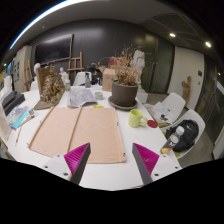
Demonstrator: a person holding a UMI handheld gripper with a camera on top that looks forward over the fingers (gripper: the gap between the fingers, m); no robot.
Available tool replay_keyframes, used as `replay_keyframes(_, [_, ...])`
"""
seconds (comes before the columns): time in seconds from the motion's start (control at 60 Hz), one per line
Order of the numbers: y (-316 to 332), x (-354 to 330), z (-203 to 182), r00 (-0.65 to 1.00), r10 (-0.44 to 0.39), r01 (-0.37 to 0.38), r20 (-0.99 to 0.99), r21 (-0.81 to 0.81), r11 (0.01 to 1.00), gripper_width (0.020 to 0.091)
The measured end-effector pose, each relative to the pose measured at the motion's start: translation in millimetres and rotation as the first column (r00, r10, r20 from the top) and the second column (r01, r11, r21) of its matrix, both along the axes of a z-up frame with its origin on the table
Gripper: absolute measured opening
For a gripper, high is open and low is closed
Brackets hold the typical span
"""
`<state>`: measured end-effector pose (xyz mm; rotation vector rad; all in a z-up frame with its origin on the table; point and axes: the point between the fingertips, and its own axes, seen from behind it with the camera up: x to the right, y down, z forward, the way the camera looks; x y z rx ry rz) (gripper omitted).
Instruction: Pour water
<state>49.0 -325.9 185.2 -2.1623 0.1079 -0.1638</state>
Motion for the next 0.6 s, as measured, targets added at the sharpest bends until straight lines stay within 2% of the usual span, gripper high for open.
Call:
replay_keyframes(0.367, [-41,193,-81,0.985,-0.17,0.17,0.013,0.015,0.985,0.0861])
replay_keyframes(0.6, [-3,276,-107,0.985,-0.171,0.17,-0.006,0.088,0.981,0.0863])
